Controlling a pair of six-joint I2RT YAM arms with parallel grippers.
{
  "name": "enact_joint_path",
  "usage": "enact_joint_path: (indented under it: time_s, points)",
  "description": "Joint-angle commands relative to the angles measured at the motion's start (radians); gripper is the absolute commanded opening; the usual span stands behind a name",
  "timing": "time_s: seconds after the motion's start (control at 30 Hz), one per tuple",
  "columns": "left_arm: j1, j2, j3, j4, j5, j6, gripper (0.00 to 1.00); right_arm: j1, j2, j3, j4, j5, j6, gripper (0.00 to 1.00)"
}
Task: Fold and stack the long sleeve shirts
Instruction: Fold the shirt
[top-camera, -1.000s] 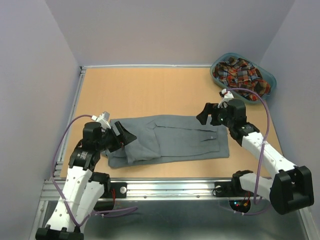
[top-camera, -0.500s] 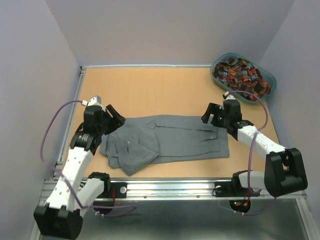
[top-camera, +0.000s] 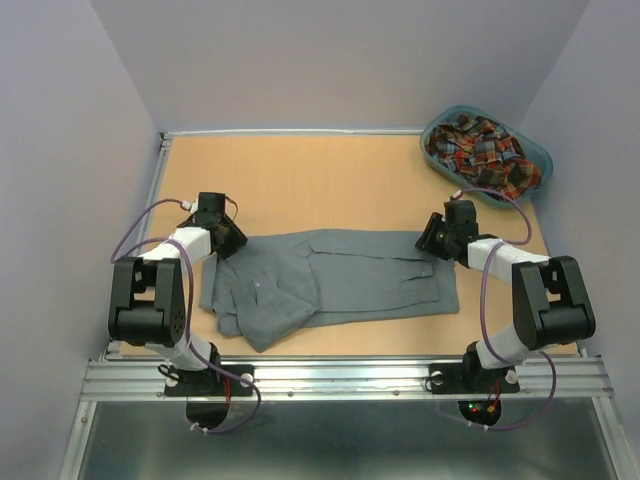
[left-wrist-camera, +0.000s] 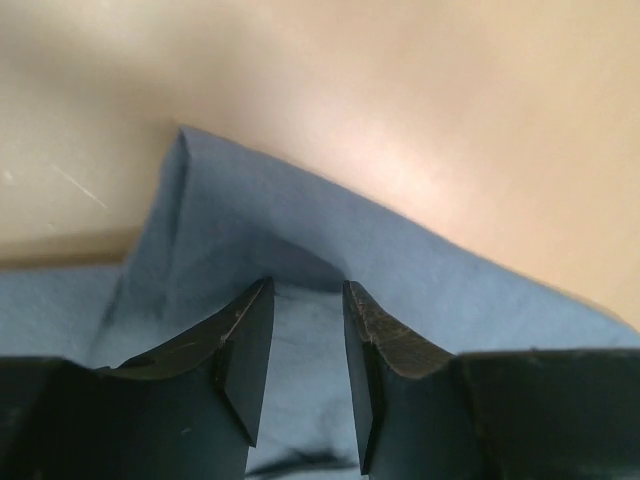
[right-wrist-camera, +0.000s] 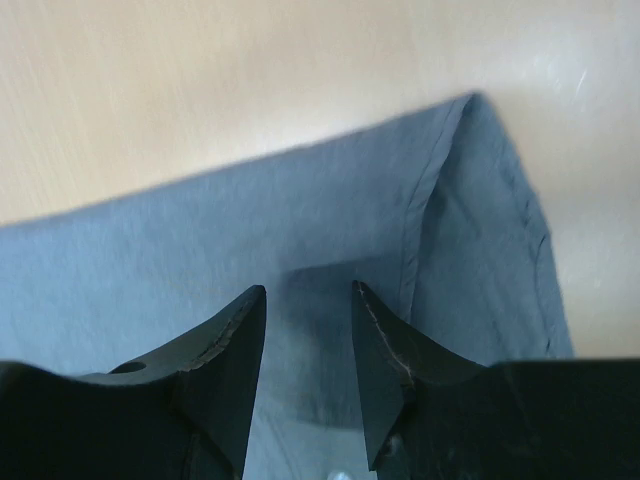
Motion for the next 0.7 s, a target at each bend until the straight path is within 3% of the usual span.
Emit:
enact_joint_path:
  time_s: [0.0,0.27,0.4,0.6,0.67]
  points:
    - [0.050,0.069,0.051,0.044,-0.014,-0.040,0.44,-0.061,0.054,0.058,0.069,0.027,0.018,0.45]
    - [0.085,0.181,0.144,0.018,-0.031,-0.036,0.43,-0.130,0.216,0.153,0.088,0.037,-0.035,0.46]
    - [0.087,0.204,0.226,-0.024,0.001,0.016,0.47,-0.130,0.207,0.224,0.085,-0.027,-0.130,0.47]
    - [0.087,-0.038,0.247,-0.040,-0.035,0.142,0.82,-0.037,-0.001,0.204,0.082,-0.148,-0.276,0.57]
    - [0.087,-0.113,0.220,-0.037,-0.058,0.182,0.90,0.015,-0.055,0.196,0.079,-0.189,-0.318,0.61]
